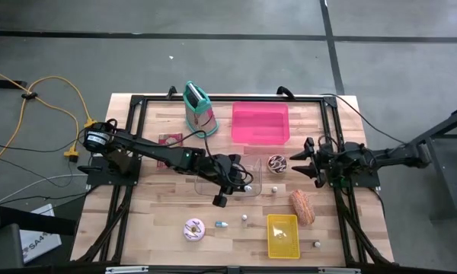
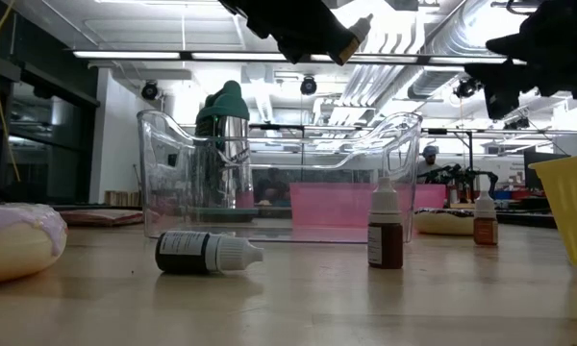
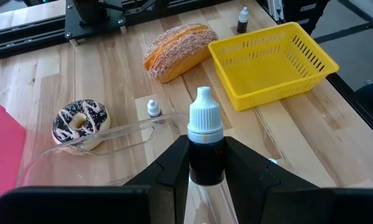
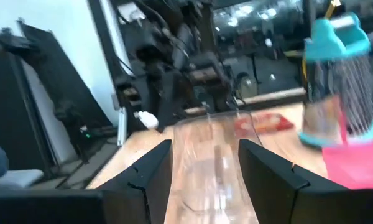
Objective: Pick & Place Food Item
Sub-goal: Put the top black food coloring bottle into the yellow bin
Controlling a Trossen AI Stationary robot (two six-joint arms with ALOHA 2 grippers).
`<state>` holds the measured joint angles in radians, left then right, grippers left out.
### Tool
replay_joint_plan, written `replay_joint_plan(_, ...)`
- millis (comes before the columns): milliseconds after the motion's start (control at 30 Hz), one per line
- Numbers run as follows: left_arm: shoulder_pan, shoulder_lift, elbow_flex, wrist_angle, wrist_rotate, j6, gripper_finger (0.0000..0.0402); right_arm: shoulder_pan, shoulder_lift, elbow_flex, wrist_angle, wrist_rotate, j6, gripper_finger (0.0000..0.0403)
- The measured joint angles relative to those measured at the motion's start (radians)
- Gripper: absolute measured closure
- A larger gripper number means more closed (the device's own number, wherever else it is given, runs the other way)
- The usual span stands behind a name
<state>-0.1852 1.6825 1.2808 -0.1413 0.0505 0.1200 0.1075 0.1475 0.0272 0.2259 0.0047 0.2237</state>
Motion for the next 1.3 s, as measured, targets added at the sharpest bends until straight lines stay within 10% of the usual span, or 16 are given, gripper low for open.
replay_joint_plan(1300,0.000,0.000,0.000,0.007,-0.002,-0.015,0.0317,0.364,0.966,0.548,0.175,0.319,-0.336,0.0229)
